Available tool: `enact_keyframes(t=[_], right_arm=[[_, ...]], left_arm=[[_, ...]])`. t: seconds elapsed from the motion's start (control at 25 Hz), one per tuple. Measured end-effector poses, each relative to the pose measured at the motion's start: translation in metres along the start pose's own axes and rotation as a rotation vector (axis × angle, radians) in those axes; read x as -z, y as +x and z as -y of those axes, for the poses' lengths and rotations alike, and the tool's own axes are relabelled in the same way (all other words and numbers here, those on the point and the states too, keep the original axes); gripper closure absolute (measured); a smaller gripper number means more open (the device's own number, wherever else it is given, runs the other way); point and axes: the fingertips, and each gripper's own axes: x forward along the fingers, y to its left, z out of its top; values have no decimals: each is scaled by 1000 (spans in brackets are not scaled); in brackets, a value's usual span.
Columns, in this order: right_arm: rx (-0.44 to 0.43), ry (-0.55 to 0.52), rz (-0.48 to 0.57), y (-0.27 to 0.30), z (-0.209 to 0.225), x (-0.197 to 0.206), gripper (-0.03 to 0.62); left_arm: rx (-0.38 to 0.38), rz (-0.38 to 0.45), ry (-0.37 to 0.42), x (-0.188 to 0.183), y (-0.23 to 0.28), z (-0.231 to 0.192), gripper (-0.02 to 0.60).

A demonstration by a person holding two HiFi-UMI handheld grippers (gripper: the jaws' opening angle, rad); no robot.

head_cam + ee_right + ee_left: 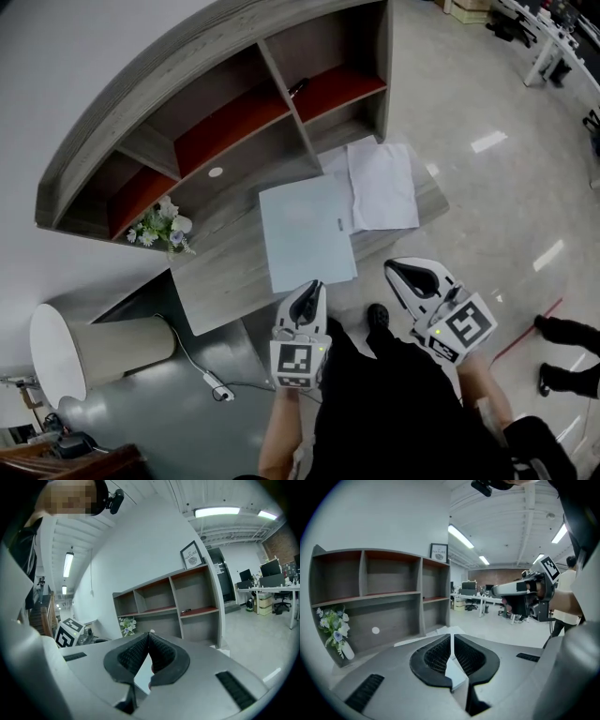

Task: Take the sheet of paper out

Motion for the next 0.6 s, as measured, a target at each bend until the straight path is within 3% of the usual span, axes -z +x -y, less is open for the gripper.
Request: enact_keyframes(t=[0.16,0.6], right_arm=[[38,15,-16,2,3,7,582],[141,59,-50,14,10,23,582]], left_arm=[[73,-39,31,14,18,2,566],[230,-165,174,67,55,11,456]])
